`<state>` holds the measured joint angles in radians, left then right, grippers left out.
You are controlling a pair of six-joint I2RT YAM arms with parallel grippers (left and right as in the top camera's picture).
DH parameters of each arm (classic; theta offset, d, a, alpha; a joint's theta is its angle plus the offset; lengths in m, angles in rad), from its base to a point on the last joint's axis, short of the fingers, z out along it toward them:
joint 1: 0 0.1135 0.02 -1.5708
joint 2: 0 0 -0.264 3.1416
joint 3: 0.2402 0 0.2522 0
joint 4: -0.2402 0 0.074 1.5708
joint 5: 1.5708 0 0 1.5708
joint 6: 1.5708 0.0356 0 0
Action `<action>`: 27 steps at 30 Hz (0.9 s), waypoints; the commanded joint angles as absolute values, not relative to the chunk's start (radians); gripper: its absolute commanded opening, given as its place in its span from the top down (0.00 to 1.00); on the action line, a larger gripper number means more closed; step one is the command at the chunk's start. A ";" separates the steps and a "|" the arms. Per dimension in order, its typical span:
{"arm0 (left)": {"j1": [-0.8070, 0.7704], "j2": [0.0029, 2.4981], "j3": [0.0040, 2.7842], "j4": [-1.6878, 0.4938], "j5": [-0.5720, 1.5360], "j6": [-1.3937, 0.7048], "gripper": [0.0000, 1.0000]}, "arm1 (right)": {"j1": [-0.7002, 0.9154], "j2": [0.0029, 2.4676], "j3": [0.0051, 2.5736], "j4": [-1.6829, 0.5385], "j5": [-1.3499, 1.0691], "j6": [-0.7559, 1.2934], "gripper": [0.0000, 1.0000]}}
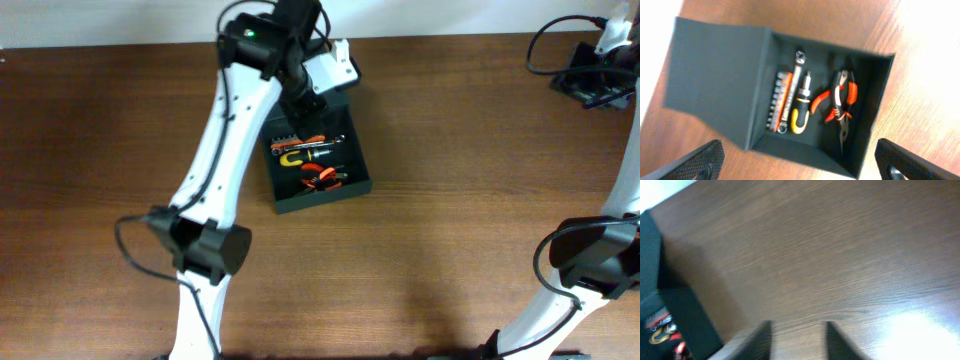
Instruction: Pack container
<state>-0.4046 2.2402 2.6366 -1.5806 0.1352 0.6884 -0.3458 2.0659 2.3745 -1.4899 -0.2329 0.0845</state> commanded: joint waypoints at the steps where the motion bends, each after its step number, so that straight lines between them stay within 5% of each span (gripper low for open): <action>1: -0.359 2.202 2.650 -1.577 0.027 0.455 0.01 | -0.325 2.067 2.372 -1.500 -0.322 0.086 0.96; 5: -0.257 2.208 2.649 -1.610 -0.080 0.110 0.80 | -0.270 2.067 2.347 -1.502 -0.321 0.082 0.96; 7: -0.193 2.208 2.649 -1.629 -0.075 -0.003 0.98 | -0.234 2.067 2.305 -1.484 -0.321 0.079 0.96; 14: -0.025 2.210 2.637 -1.595 -0.040 -0.082 0.98 | -0.101 2.067 1.996 -1.319 -0.344 0.079 0.96; 18: 0.014 2.210 2.596 -1.554 0.012 -0.076 0.87 | -0.027 2.067 1.834 -1.237 -0.397 0.078 0.96; 27: 0.049 2.210 2.312 -1.401 0.015 -0.054 0.87 | 0.139 2.067 1.691 -1.137 -0.438 0.004 0.96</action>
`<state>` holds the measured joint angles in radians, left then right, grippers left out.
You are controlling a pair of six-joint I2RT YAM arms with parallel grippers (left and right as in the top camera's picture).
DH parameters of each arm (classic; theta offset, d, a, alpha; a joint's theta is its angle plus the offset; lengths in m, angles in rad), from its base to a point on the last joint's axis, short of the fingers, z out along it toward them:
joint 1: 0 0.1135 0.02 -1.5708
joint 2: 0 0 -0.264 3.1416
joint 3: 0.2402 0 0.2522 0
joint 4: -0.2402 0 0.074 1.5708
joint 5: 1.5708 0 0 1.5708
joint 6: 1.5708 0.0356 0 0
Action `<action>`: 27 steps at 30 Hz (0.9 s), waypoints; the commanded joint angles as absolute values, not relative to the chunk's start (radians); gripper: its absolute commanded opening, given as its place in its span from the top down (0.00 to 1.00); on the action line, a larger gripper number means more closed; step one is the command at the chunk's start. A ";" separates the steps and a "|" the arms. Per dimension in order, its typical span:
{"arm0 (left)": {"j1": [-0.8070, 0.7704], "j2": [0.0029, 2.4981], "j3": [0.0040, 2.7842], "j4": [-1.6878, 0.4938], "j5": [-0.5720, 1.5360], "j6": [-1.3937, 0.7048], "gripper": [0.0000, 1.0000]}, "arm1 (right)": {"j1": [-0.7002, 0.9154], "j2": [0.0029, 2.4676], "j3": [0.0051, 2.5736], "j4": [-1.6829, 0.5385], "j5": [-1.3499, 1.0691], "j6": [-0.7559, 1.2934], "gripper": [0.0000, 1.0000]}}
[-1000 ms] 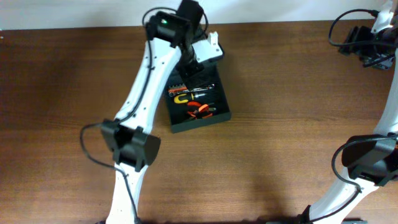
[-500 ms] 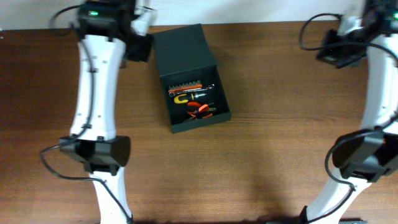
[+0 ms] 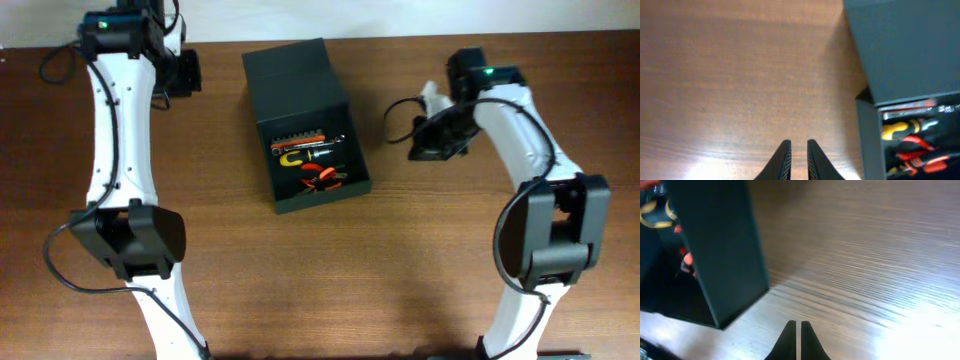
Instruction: Pack container
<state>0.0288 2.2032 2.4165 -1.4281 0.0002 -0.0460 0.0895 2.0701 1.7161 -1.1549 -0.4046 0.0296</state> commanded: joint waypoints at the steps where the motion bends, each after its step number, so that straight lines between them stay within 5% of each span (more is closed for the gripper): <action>1: 0.052 2.210 2.270 -1.382 0.016 -0.061 0.87 | 0.155 2.067 1.682 -1.129 -0.438 0.003 0.96; 17: 0.060 2.210 1.838 -1.050 0.200 -0.180 0.93 | 0.314 2.067 1.608 -1.092 -0.549 -0.030 0.96; 27: 0.060 2.212 1.837 -0.840 0.408 -0.210 0.87 | 0.199 2.067 1.609 -0.889 -0.520 0.072 0.96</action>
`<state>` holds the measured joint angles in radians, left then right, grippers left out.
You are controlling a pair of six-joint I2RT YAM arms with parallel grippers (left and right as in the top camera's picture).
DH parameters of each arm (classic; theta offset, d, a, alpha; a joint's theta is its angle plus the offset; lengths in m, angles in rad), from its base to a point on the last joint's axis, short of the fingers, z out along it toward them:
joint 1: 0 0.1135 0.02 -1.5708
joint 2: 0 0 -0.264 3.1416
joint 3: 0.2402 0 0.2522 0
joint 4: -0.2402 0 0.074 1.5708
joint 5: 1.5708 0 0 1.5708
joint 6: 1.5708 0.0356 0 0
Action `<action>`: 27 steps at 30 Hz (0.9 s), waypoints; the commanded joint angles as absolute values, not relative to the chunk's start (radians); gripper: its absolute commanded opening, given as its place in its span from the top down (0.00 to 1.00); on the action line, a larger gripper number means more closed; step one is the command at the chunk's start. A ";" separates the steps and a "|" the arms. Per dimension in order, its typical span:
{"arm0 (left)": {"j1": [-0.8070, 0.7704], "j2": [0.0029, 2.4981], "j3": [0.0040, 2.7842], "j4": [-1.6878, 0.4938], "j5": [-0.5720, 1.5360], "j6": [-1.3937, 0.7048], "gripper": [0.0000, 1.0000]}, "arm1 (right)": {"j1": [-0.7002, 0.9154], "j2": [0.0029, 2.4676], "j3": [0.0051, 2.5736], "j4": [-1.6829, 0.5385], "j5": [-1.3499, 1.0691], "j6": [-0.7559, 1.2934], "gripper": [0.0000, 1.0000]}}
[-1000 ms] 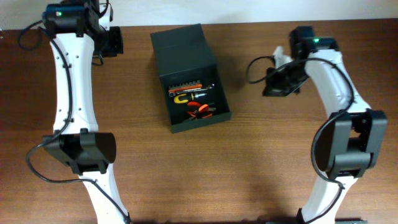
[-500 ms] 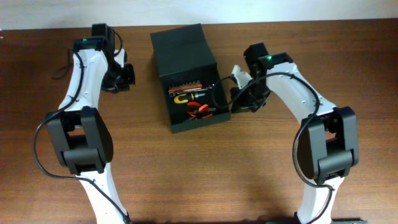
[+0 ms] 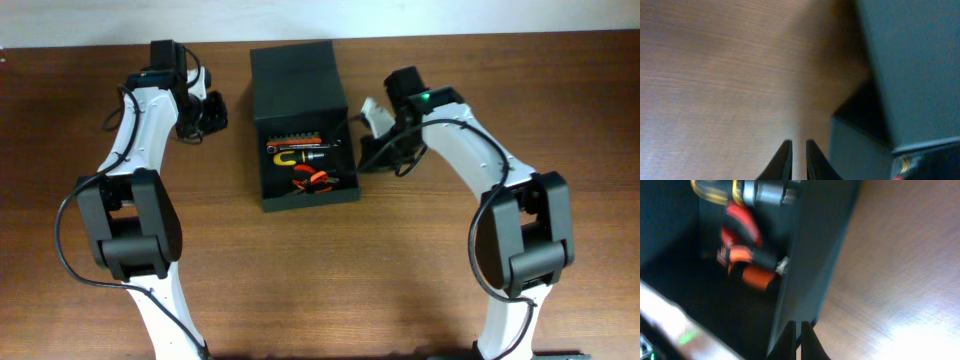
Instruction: Pack container
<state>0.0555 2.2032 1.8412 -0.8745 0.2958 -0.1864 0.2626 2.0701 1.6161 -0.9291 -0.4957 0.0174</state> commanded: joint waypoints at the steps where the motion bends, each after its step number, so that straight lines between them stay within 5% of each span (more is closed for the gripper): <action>1: 0.060 2.212 1.837 -0.822 0.408 -0.226 0.87 | 0.177 2.067 1.609 -0.856 -0.537 0.087 0.96; 11: 0.090 2.349 1.837 -0.664 0.650 -0.379 0.98 | 0.065 2.067 1.609 -0.513 -0.688 0.204 0.96; 27: 0.093 2.448 1.837 -0.550 0.730 -0.434 0.98 | 0.064 2.288 1.609 -0.141 -0.862 0.546 0.96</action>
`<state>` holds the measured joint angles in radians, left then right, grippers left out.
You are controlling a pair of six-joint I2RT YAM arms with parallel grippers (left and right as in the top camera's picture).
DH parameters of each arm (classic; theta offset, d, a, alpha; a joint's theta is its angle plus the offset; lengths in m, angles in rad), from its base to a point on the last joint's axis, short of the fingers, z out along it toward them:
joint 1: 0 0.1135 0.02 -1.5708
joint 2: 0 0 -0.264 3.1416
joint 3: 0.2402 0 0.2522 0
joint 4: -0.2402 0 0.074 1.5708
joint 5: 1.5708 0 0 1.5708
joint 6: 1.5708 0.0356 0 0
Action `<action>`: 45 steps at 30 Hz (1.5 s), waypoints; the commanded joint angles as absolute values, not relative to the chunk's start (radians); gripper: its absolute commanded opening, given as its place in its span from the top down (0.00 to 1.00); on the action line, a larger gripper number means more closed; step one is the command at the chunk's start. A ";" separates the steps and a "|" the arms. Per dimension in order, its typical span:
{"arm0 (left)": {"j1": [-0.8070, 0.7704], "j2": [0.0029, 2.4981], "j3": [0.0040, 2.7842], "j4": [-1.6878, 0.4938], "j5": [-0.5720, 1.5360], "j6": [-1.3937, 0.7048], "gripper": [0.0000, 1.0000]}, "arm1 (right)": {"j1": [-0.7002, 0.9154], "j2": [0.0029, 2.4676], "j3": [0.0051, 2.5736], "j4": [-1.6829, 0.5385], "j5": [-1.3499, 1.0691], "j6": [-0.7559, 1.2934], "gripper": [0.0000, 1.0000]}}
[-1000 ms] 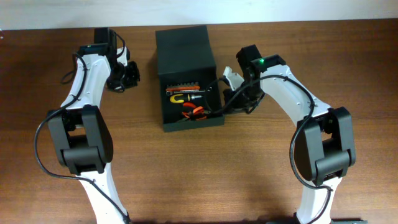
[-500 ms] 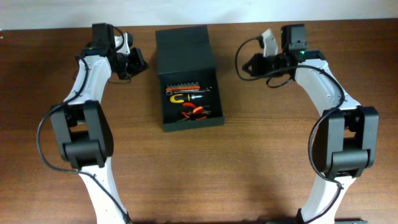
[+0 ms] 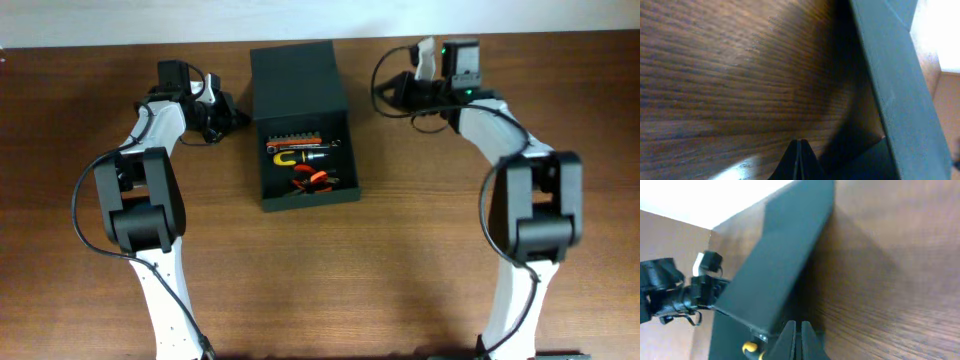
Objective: Pack container
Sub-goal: 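Place both grippers against the raised lid's sides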
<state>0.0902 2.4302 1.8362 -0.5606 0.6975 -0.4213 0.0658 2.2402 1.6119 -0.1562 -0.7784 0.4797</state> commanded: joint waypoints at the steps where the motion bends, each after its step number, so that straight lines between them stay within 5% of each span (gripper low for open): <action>1: 0.093 2.448 1.837 -0.544 0.733 -0.434 0.98 | 0.064 2.302 1.609 -0.136 -0.865 0.560 0.96; 45: 0.055 2.537 1.837 -0.128 0.921 -0.599 0.97 | 0.156 2.447 1.609 0.221 -0.854 0.567 0.96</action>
<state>0.0616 2.5156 1.8359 -0.1387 0.8776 -0.5892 0.1577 2.4405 1.6115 0.1875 -0.8402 0.5713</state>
